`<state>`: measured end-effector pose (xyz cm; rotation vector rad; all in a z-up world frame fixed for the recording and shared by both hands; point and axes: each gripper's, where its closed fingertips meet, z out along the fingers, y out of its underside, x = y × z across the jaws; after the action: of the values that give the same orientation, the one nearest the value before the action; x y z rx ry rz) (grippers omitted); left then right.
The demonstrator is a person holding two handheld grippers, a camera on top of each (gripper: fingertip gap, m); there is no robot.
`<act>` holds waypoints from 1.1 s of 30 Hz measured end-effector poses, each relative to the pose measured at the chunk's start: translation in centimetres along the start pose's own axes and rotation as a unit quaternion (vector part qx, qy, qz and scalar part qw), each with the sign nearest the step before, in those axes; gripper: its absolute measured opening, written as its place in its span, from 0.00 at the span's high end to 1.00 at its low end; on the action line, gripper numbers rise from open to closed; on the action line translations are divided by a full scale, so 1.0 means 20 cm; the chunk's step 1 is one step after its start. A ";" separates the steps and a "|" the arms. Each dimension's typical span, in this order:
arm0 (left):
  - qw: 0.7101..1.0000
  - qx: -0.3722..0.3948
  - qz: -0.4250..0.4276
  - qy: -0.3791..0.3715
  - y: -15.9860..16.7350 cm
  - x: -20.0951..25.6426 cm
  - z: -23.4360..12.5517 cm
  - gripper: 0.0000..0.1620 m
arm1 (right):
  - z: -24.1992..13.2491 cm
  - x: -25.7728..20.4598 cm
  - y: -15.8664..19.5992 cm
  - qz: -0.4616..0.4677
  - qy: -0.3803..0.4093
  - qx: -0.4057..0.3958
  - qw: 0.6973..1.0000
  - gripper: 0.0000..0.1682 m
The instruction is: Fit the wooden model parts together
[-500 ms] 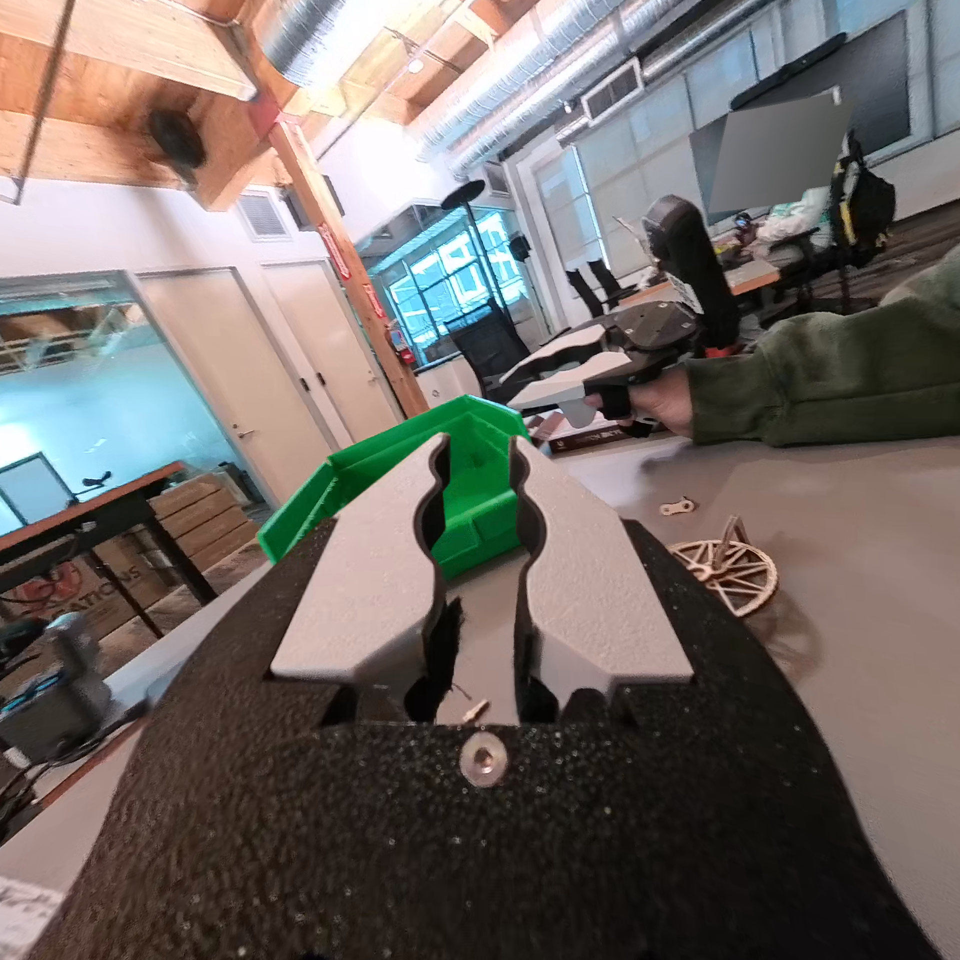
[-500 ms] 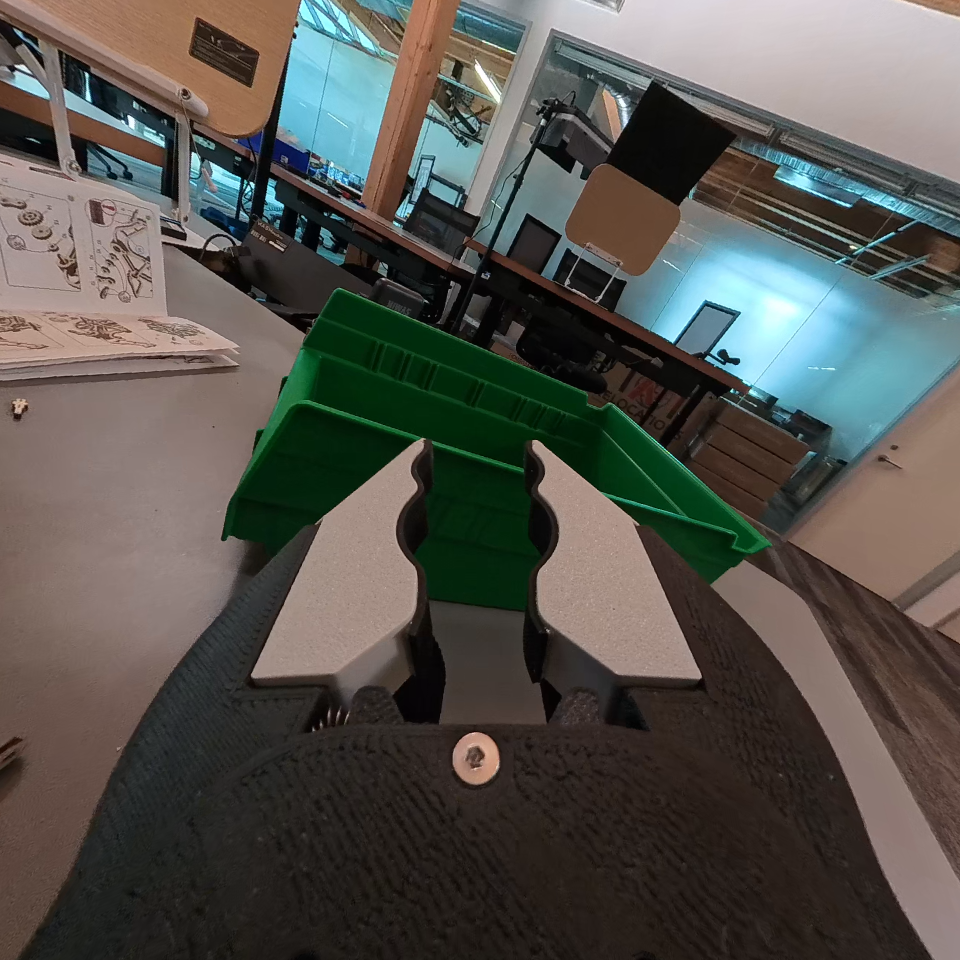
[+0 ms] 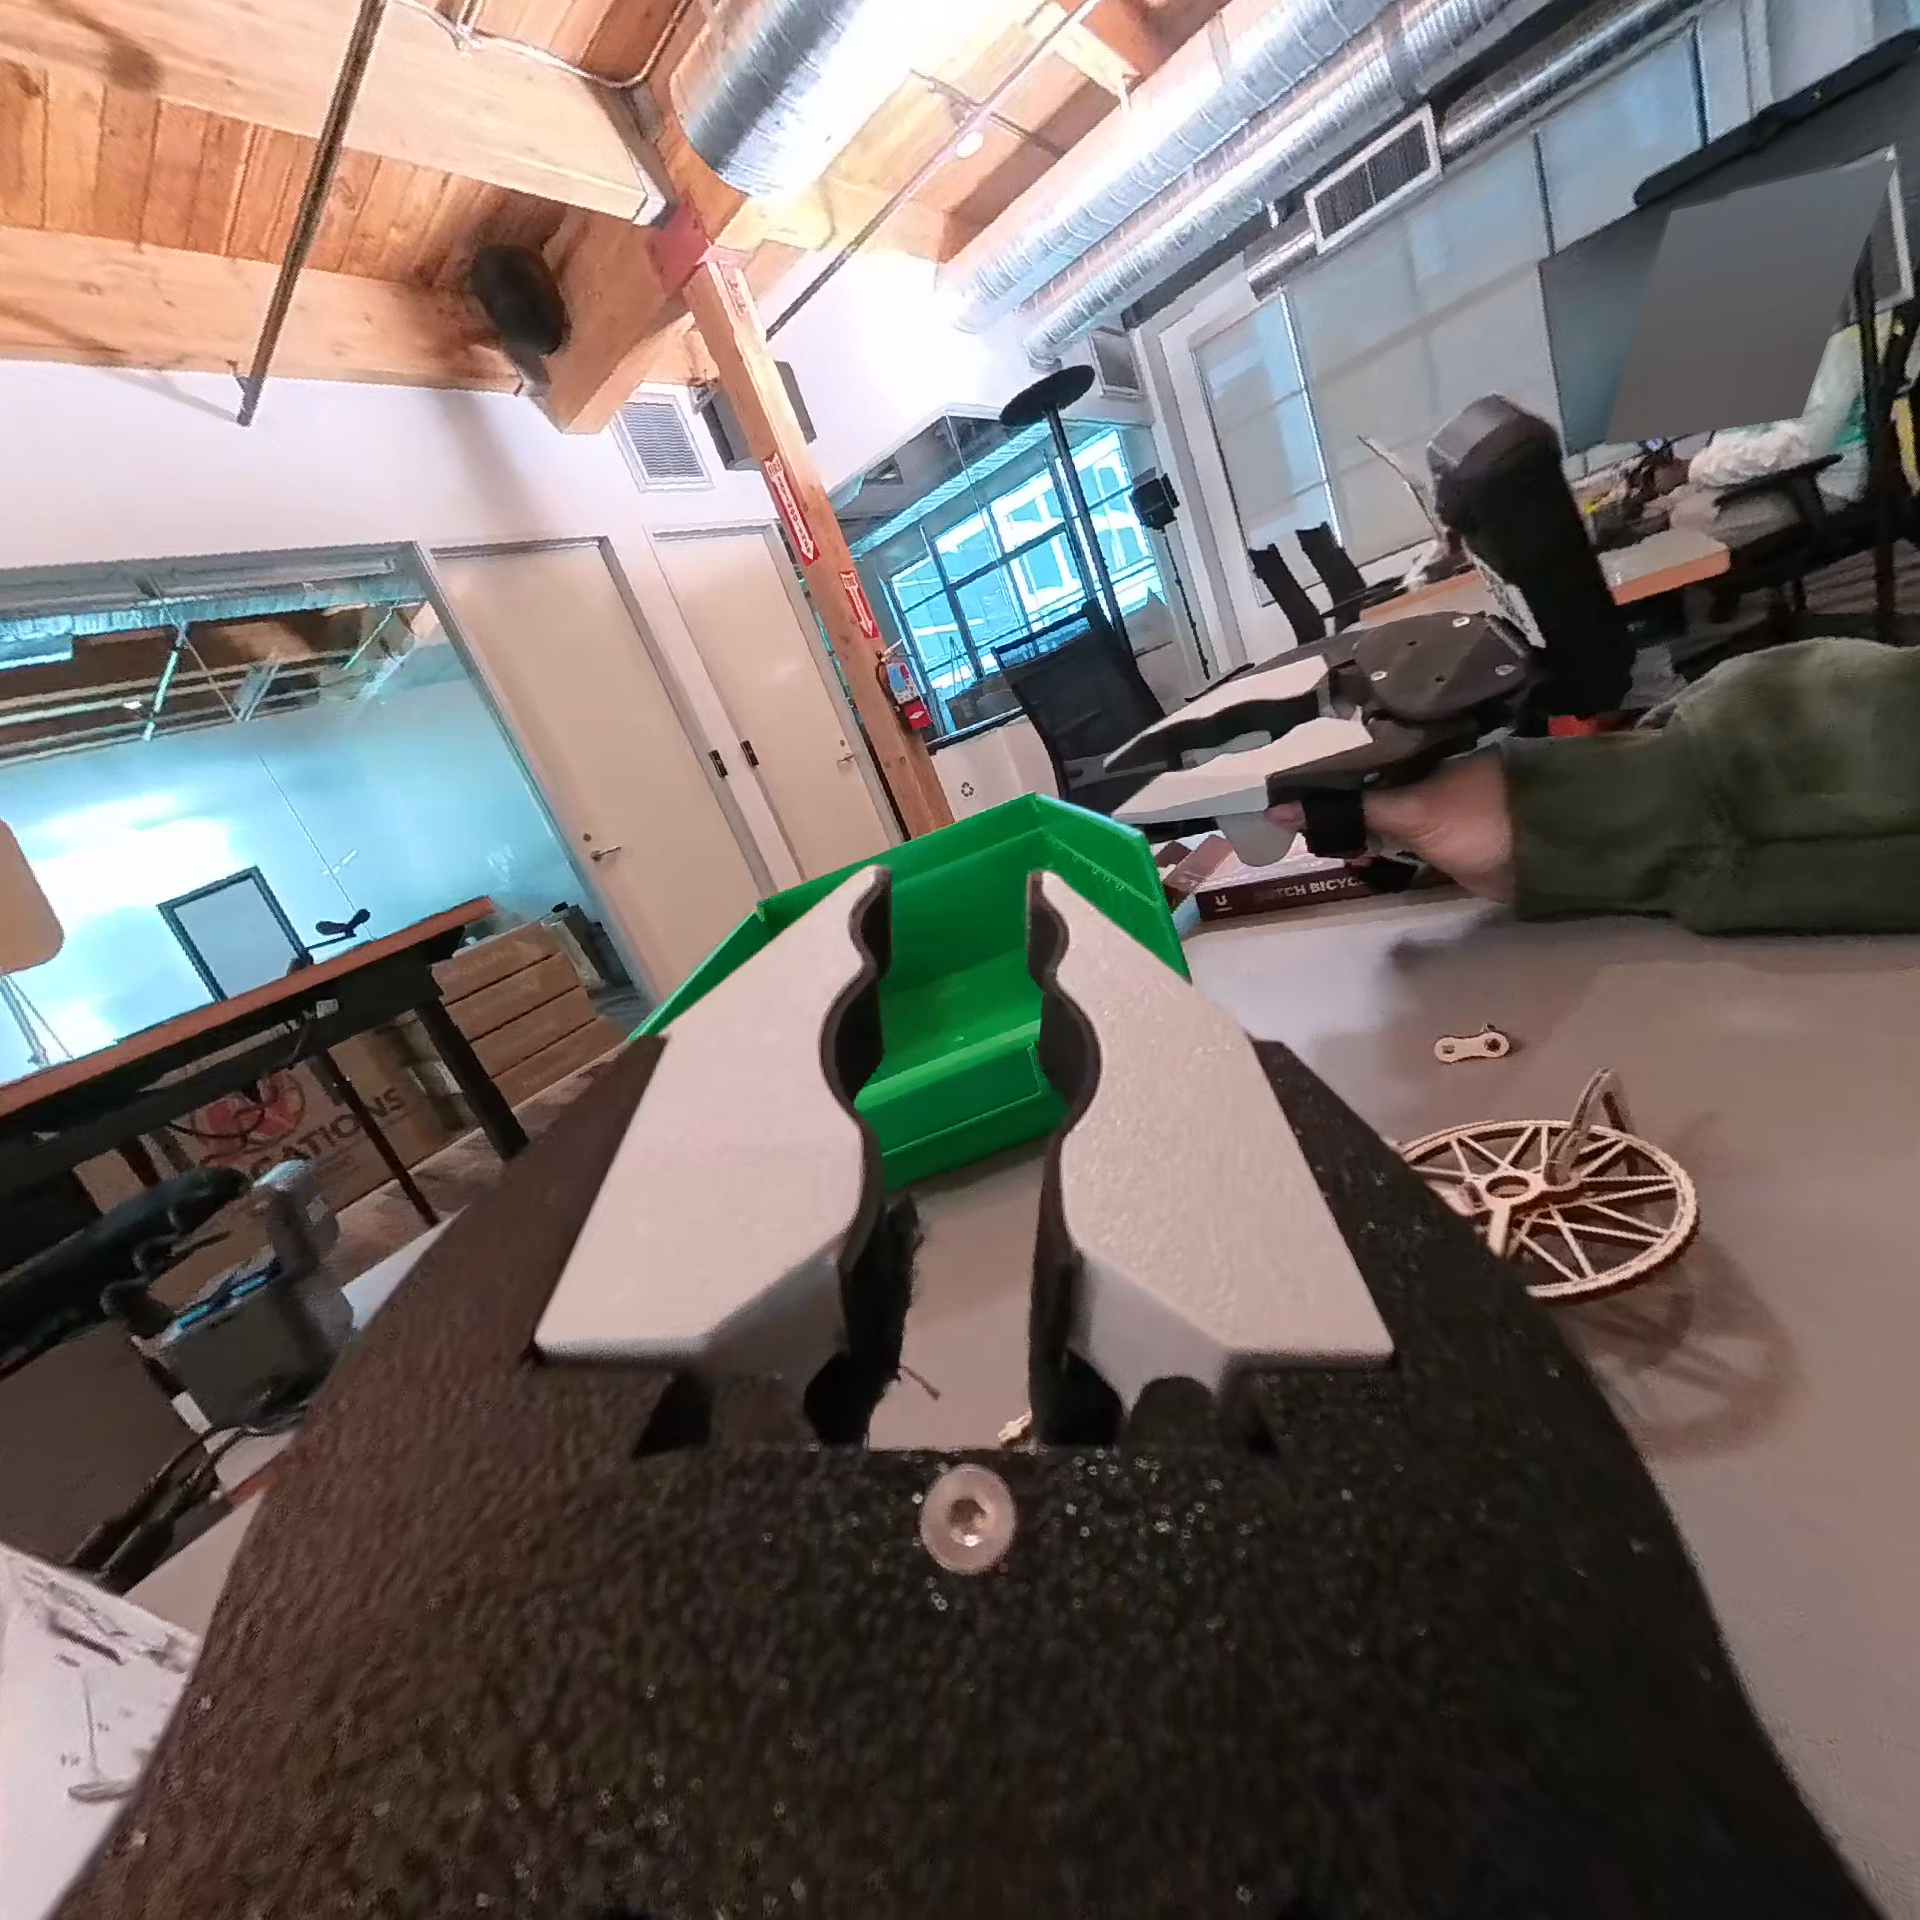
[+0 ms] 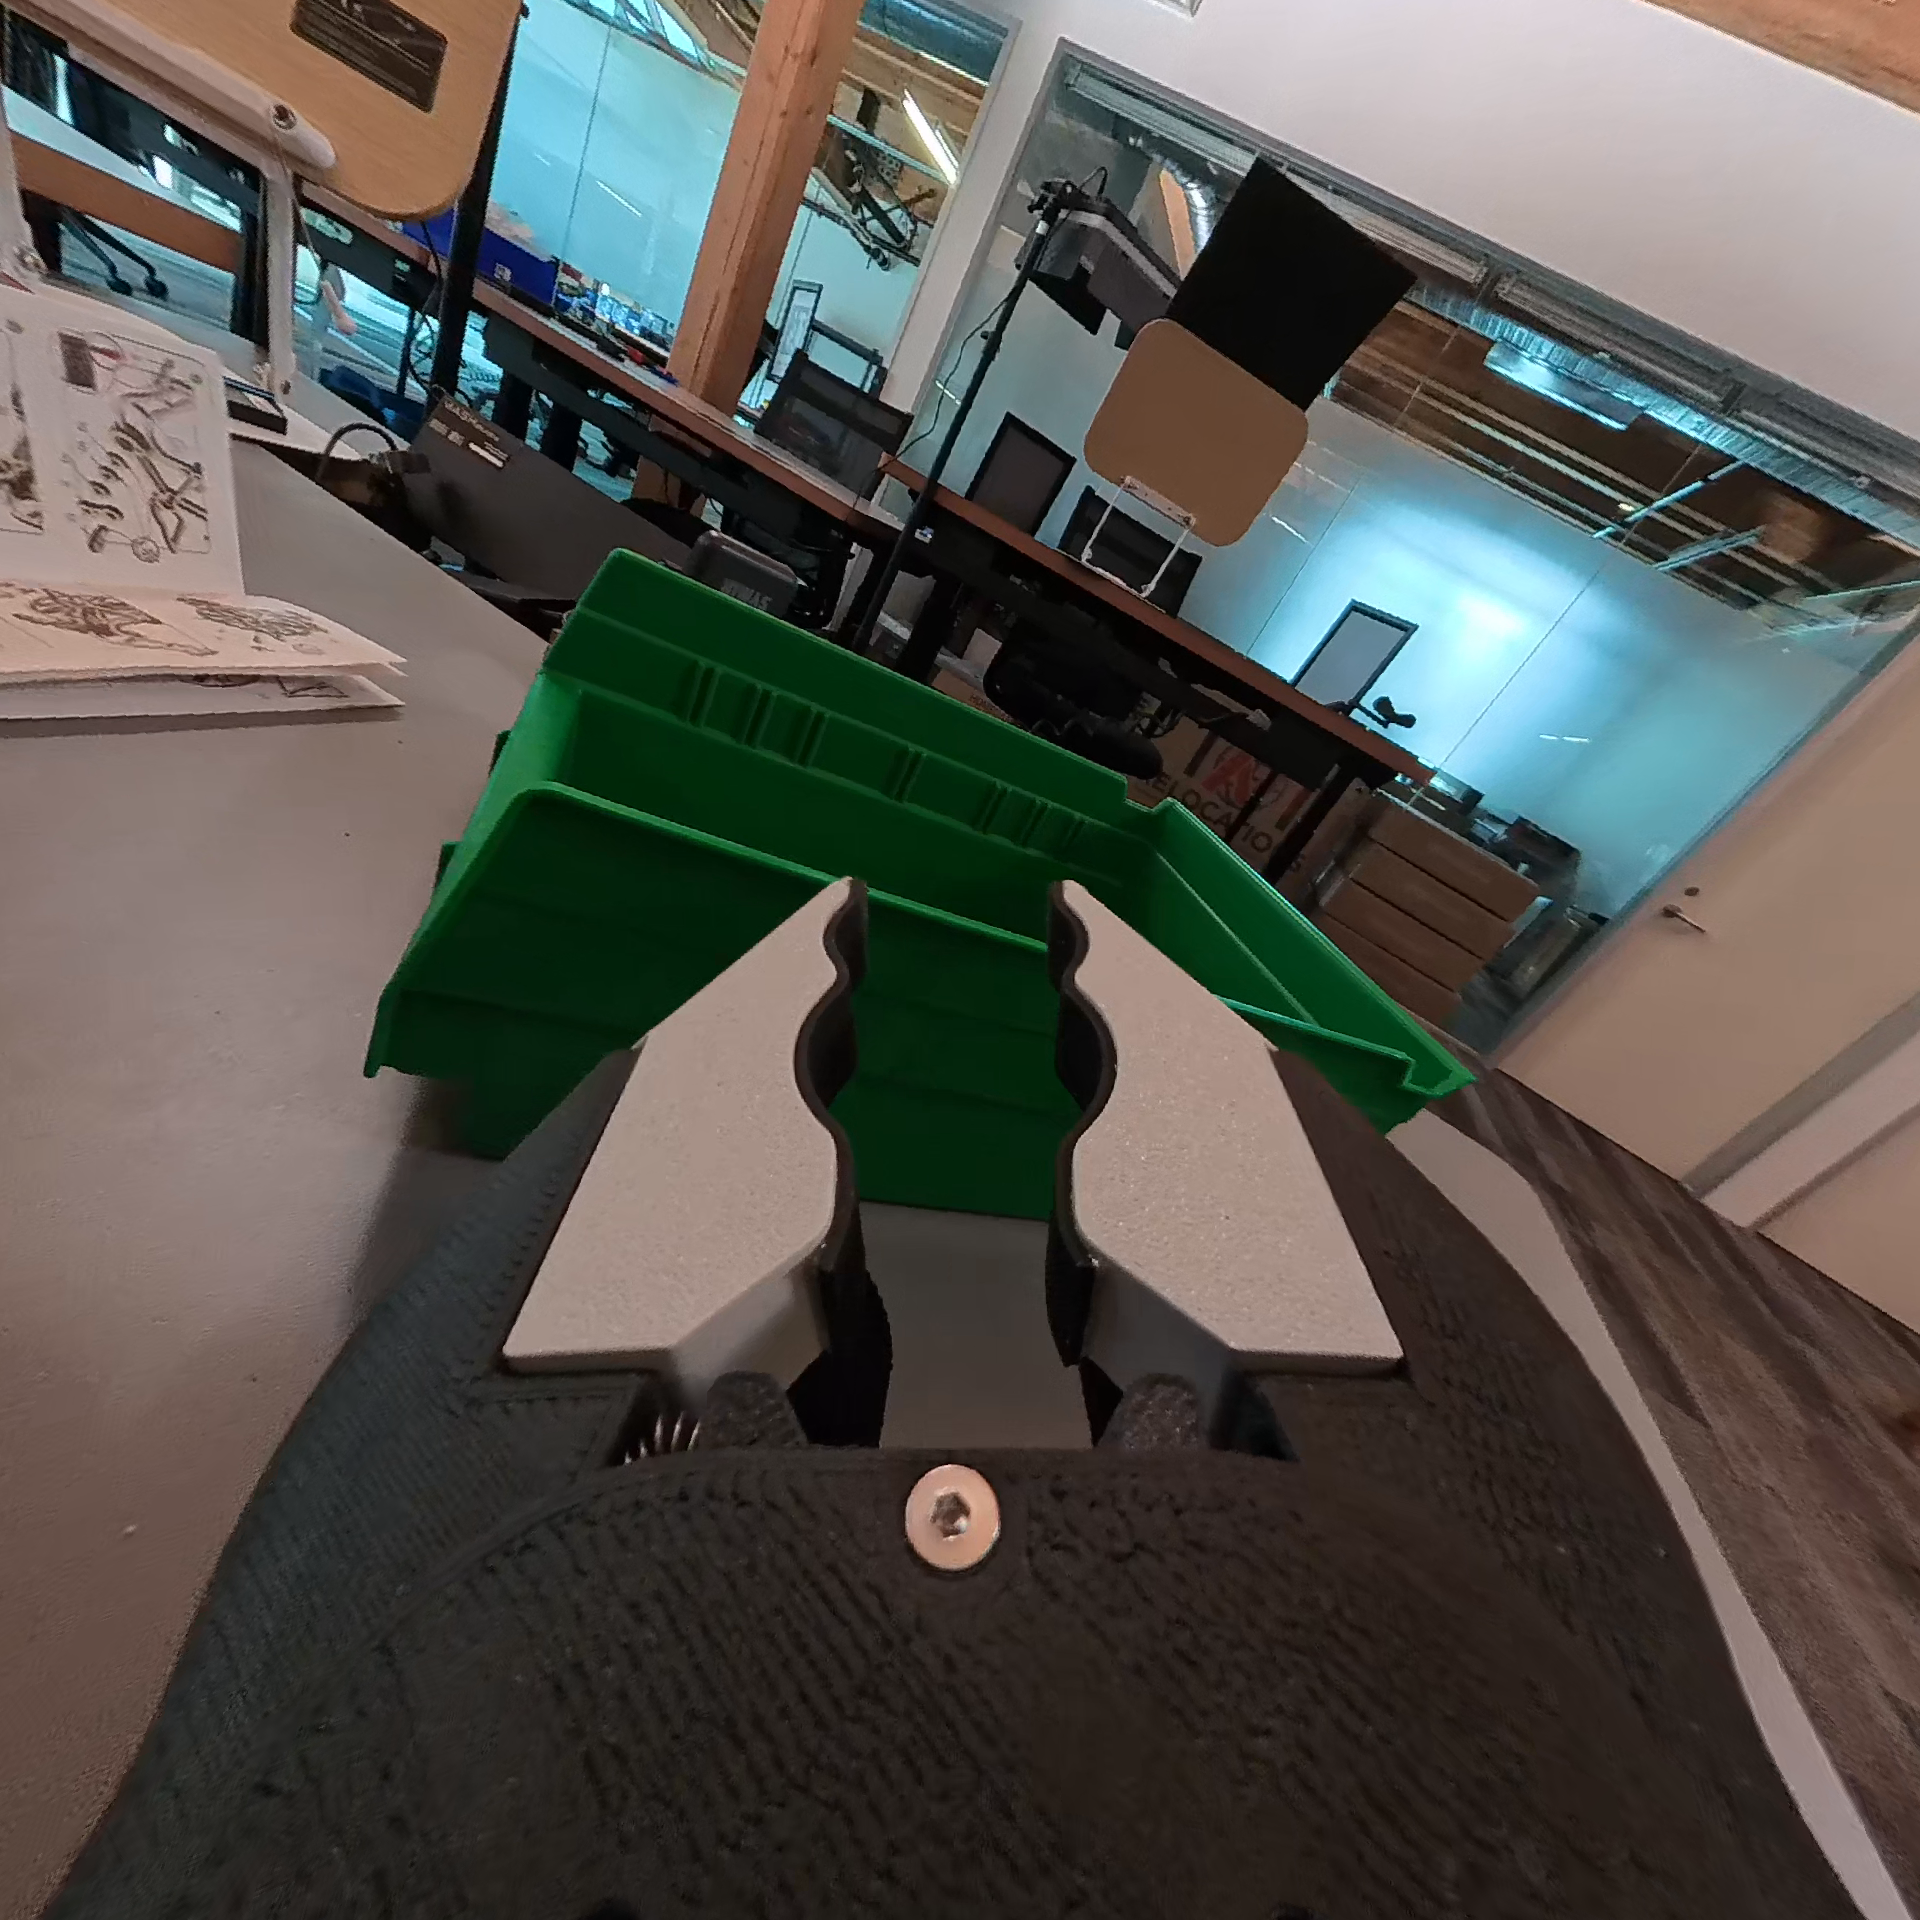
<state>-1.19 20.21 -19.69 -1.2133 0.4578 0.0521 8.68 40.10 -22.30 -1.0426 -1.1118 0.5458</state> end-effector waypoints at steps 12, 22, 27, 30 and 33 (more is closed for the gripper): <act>0.996 -0.051 0.025 0.065 -0.48 0.31 -0.21 0.76 | -0.05 0.03 -0.01 -0.033 0.038 -0.005 0.999 0.81; 0.900 -0.284 0.006 -0.332 -0.62 -0.78 -1.24 0.71 | -0.04 0.04 -0.01 -0.010 0.033 0.003 0.999 0.81; 0.851 -0.431 -0.173 -0.244 -0.30 -0.79 -1.49 0.93 | -0.03 0.04 -0.01 -0.003 0.032 0.004 0.999 0.81; 0.813 -0.497 -0.274 -0.129 -0.11 -0.60 -1.46 1.00 | -0.03 0.04 -0.01 -0.003 0.032 0.003 0.999 0.81; 0.772 -0.554 -0.302 -0.073 0.06 -0.50 -1.44 1.00 | -0.03 0.04 -0.01 -0.003 0.031 0.002 1.000 0.81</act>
<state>-19.62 -3.64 -24.82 -2.4659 -0.2021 -0.1636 9.54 40.51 -21.83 -1.0451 -1.0592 0.5070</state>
